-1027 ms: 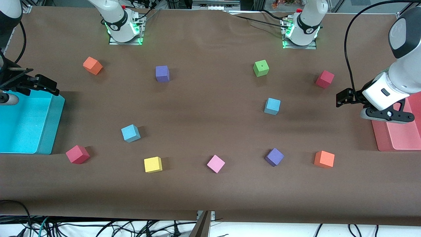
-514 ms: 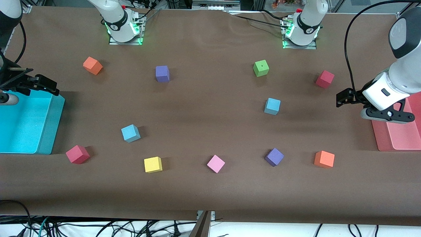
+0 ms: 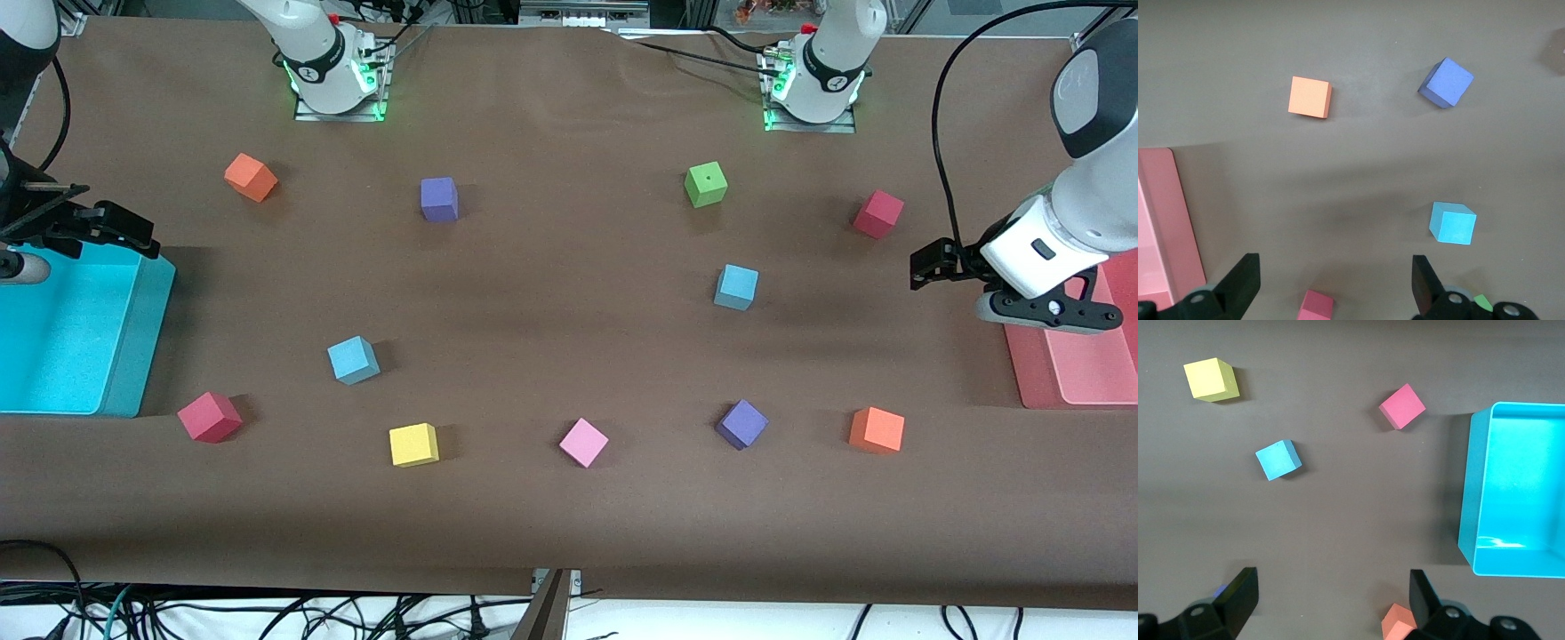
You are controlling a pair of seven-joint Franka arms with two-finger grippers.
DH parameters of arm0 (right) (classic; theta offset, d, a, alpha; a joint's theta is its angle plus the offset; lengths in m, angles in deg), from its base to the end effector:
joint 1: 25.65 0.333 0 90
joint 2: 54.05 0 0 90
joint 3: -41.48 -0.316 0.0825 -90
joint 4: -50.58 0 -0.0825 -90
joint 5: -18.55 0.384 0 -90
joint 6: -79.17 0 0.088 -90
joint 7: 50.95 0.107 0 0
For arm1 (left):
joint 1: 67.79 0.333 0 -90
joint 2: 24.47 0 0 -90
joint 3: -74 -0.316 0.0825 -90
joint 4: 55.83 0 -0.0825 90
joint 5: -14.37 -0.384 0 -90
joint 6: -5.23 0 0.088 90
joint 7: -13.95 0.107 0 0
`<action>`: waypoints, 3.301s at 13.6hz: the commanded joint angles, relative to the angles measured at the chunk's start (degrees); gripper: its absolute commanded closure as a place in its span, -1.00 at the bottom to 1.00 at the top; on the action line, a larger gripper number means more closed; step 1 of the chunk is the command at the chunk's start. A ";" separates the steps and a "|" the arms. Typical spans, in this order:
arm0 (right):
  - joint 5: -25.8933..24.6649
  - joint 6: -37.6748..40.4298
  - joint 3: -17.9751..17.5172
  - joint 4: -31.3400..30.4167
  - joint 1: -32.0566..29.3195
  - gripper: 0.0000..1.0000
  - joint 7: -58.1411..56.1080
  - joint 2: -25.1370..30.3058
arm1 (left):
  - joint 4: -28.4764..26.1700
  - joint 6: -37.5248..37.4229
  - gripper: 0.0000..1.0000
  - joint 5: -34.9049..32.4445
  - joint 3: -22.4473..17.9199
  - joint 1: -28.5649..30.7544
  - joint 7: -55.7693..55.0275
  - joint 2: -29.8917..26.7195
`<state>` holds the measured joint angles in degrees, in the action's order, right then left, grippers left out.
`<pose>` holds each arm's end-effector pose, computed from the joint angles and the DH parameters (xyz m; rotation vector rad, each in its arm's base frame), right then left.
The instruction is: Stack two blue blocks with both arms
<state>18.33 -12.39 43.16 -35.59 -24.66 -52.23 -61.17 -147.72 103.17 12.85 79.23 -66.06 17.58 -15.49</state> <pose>0.5938 -0.0065 0.5871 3.1342 0.0167 -0.0474 0.6050 -0.0310 0.5299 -3.1223 0.2001 0.0790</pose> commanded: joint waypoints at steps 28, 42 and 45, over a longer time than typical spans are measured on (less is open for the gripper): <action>-2.42 -4.14 -0.97 1.54 1.98 -1.00 -0.57 -8.42 | 2.07 -2.67 -1.00 -0.77 0.13 0.39 -0.11 0.26; -2.24 -31.20 -3.17 -9.52 10.16 -1.00 -11.20 -24.87 | 2.24 -2.76 -1.00 -0.77 0.04 0.47 -0.20 0.43; -2.15 -34.02 -3.52 -11.55 10.08 -1.00 -11.21 -25.92 | 2.24 -2.67 -1.00 -0.59 0.13 0.47 -0.20 0.52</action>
<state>16.49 -44.20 40.15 -44.95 -14.19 -62.56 -87.75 -146.96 101.70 12.81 79.14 -65.78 17.58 -15.52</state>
